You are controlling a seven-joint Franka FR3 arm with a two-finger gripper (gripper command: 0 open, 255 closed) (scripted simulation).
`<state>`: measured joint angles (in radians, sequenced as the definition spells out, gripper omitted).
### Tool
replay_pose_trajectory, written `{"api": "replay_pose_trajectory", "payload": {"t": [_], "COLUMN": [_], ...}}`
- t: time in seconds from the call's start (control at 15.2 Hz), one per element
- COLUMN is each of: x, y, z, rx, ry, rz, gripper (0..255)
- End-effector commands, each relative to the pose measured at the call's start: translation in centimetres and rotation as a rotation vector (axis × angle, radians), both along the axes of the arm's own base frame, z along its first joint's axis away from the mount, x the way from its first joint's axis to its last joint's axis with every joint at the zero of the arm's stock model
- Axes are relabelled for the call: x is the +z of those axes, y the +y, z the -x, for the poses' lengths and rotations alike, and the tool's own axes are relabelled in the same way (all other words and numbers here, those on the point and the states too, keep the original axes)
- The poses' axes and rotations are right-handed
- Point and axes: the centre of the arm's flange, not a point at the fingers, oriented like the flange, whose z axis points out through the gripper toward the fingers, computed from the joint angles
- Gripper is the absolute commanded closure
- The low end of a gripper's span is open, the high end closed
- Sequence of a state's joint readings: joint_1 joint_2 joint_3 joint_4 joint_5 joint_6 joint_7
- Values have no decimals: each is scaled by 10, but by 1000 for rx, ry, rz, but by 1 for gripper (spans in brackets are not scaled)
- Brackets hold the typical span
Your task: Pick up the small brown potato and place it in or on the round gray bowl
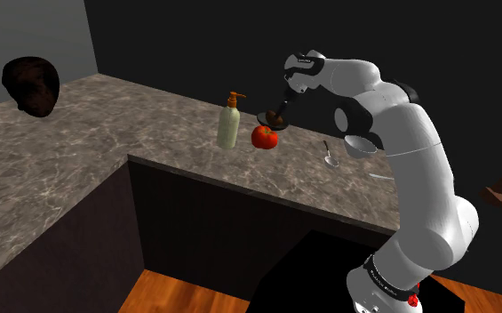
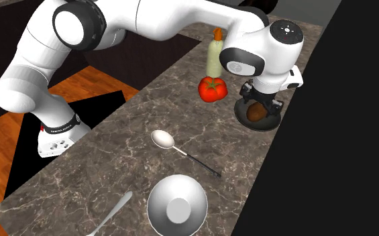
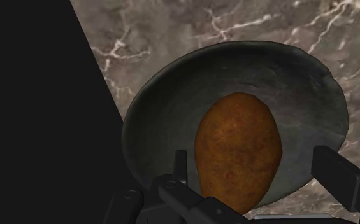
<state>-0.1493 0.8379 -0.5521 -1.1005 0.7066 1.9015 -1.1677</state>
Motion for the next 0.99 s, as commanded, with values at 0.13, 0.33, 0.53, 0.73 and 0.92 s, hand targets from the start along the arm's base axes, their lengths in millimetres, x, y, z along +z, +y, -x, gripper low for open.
{"api": "replay_pose_trajectory", "payload": {"t": [0.13,0.33,0.53,0.73,0.92], "x": [0,38,48,48,48], "y": [0,-7,-8,-8,-8], "z": [0,9,11,11,11], "rx": [0,0,0,0,0], "ry": [0,0,0,0,0], "rz": [0,0,0,0,0], "gripper": [0,0,0,0,0]}}
